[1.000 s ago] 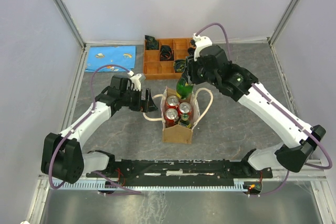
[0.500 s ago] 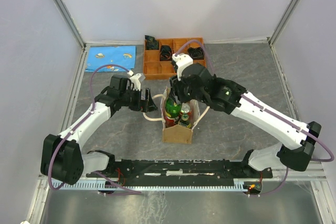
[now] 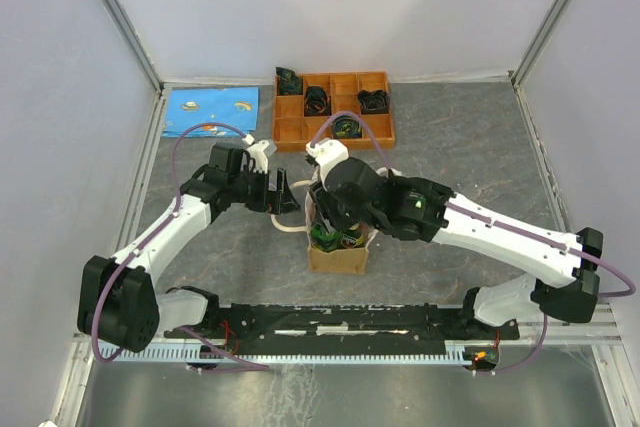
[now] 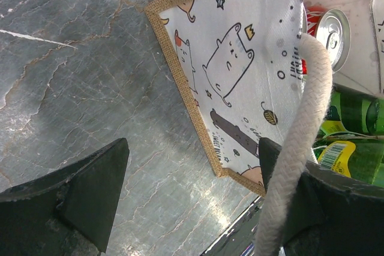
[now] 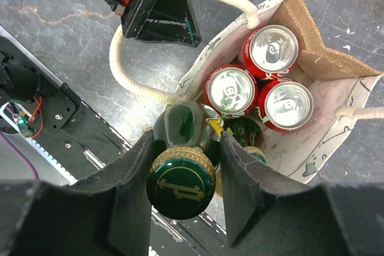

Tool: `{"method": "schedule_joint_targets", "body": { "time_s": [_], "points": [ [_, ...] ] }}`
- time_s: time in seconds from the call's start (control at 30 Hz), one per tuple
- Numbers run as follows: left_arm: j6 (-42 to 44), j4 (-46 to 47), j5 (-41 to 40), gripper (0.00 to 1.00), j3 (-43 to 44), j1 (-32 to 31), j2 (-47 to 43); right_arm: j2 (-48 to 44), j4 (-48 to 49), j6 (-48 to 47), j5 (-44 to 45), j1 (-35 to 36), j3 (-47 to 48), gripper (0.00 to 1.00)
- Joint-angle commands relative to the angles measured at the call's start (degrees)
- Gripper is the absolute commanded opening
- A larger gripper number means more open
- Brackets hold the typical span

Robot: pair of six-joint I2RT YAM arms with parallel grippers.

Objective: Place the beverage into the canvas bag

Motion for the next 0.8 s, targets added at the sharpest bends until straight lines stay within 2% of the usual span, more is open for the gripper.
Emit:
{"method": "schedule_joint_targets", "body": {
  "time_s": [0.0,0.23,0.77],
  "points": [
    [1.9,1.0,-0.3,0.94,0.1,-0.3,-1.1,-4.0,4.5,3.3,2.3,2.8,1.0,0.00],
    [1.8,1.3,-0.2,0.94,-0.1,-0.3,-1.4,-2.6,6.5,2.4,4.2,3.4,-3.9,0.00],
    [2.1,1.2,-0.2,0.94,0.0,-0.3,-0.5,7.5,17.3,-0.9,2.6,3.4,-11.7,0.00]
  ]
}}
